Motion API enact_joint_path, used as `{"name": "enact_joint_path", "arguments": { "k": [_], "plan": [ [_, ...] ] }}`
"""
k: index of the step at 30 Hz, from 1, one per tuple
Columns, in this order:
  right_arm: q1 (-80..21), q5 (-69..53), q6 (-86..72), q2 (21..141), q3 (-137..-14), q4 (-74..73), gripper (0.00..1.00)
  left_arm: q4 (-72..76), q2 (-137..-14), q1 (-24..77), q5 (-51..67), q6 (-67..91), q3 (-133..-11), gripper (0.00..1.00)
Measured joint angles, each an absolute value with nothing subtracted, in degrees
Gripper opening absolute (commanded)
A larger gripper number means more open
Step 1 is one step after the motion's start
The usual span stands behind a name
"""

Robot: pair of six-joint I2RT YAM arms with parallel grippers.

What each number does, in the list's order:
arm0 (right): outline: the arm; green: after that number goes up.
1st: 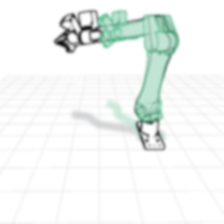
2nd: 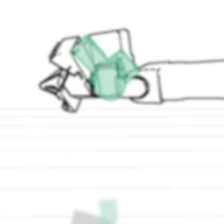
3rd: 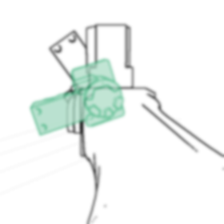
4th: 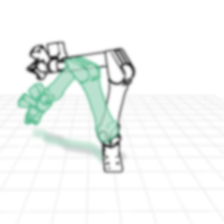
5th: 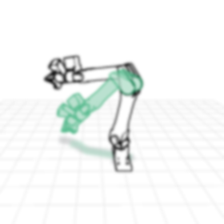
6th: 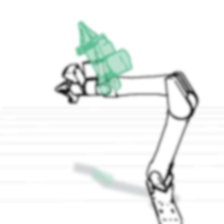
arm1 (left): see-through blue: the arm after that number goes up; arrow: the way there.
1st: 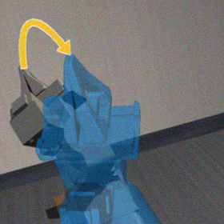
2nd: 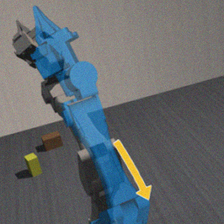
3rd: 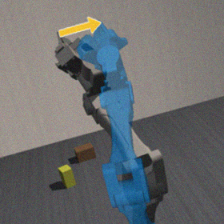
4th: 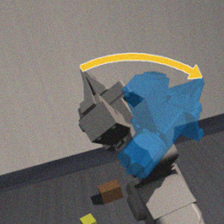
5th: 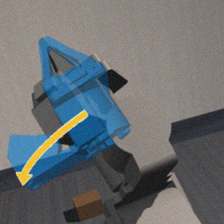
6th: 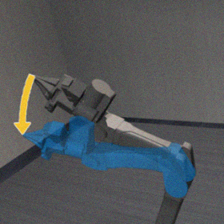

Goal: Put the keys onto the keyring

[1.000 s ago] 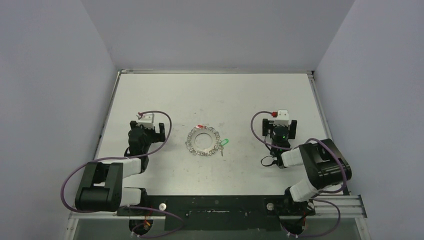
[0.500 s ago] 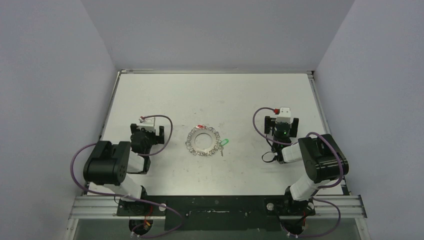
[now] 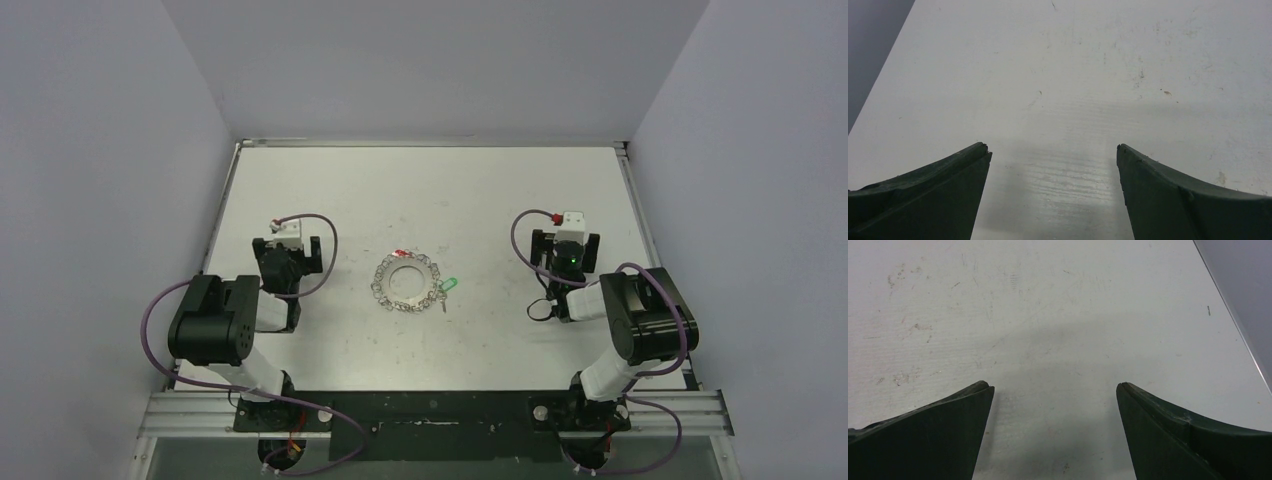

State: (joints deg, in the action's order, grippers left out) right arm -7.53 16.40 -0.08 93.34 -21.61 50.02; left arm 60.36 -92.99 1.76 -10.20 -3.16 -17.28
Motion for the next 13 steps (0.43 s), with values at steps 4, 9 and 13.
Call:
{"name": "enact_joint_path", "arguments": {
  "k": [4, 9, 13],
  "plan": [
    [-7.5, 16.2, -0.5, 93.3, -21.6, 50.0, 1.00, 59.3, -93.0, 1.8, -10.5, -3.0, -17.3, 0.97],
    [-7.5, 16.0, -0.6, 93.3, -21.6, 50.0, 1.00, 58.8, -93.0, 1.8, -10.6, -2.9, -17.3, 0.97],
    [-7.5, 16.0, -0.6, 93.3, -21.6, 50.0, 1.00, 58.2, -93.0, 1.6, -10.4, -2.6, -17.3, 0.97]
  ]
}}
